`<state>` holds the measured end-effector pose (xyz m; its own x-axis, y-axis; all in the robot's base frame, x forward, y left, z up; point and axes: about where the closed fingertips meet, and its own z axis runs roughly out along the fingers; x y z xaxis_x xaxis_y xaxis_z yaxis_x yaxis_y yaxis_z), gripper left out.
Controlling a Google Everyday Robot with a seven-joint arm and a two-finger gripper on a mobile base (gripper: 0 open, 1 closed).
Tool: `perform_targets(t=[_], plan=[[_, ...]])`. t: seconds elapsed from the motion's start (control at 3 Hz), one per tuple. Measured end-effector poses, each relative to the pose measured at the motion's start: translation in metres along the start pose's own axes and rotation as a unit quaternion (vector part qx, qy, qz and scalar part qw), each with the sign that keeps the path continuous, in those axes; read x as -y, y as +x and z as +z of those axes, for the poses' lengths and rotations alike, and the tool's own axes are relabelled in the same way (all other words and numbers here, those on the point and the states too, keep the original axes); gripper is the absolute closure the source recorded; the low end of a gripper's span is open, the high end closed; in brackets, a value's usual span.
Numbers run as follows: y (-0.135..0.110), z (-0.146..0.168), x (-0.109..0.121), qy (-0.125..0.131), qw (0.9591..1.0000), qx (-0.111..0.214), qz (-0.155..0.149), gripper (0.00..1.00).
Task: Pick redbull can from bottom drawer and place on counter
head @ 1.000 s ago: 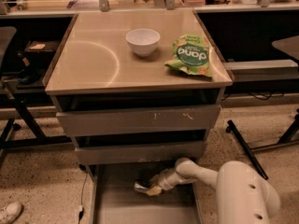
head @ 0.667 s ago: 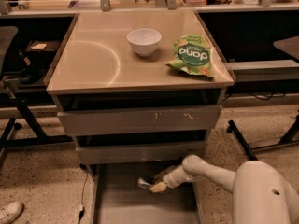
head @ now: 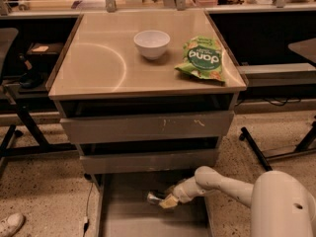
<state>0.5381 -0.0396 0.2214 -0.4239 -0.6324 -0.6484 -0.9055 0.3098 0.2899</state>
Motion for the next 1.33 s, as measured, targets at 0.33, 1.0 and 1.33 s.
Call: perform_targets(t=[0.33,1.0,1.33], plan=[[-0.002,-0.039,-0.075,-0.001,0.9998,-0.008,0.016,1.0],[-0.013,-0.058,-0.082,-0.015,0.9997,0.004,0.018,1.0],[-0.041,-0.098,-0.095,-0.018,0.9996,0.017,0.014,1.0]])
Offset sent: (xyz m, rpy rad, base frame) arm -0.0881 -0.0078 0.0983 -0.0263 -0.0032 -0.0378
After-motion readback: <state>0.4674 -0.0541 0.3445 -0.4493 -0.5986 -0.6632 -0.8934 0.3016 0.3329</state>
